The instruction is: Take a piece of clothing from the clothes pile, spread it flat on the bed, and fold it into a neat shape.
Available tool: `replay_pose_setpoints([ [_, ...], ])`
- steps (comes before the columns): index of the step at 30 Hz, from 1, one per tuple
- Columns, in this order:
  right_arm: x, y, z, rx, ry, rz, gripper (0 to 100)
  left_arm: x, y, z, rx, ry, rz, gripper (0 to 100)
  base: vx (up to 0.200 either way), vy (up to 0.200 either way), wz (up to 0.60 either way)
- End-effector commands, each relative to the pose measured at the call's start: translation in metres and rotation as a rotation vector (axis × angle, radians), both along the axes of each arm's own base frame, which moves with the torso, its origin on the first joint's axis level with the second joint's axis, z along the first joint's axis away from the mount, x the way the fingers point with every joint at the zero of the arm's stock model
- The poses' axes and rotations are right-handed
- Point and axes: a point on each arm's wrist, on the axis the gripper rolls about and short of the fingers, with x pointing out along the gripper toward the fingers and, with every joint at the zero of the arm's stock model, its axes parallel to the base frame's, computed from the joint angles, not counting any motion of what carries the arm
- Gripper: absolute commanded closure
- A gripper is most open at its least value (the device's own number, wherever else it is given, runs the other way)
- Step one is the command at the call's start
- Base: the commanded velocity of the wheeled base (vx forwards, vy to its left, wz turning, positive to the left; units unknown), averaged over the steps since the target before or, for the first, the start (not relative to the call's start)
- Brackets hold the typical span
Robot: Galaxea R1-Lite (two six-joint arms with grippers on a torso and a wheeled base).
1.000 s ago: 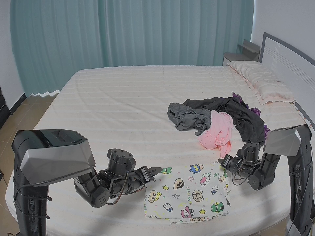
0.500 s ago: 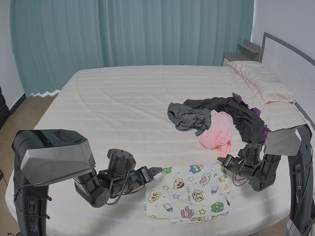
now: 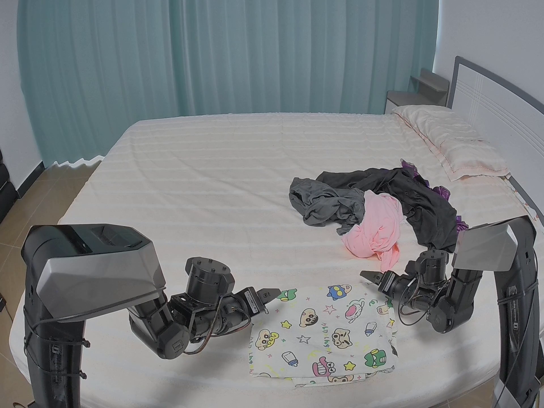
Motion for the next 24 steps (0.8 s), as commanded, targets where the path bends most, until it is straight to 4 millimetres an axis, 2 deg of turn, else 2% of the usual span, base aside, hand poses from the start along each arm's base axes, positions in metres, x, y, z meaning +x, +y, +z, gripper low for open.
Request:
replay_pose_setpoints([
  [1, 0.0, 0.001, -0.002, 0.0, 0.003, 0.003, 100, 0.0, 0.0, -0.001, 0.0, 0.001, -0.001, 0, 0.0, 0.0, 0.0],
  [24, 0.011, -0.007, -0.001, -0.005, -0.03, -0.107, 100, 0.002, -0.003, 0.001, -0.005, -0.056, 0.022, 0, 0.0, 0.0, 0.0],
])
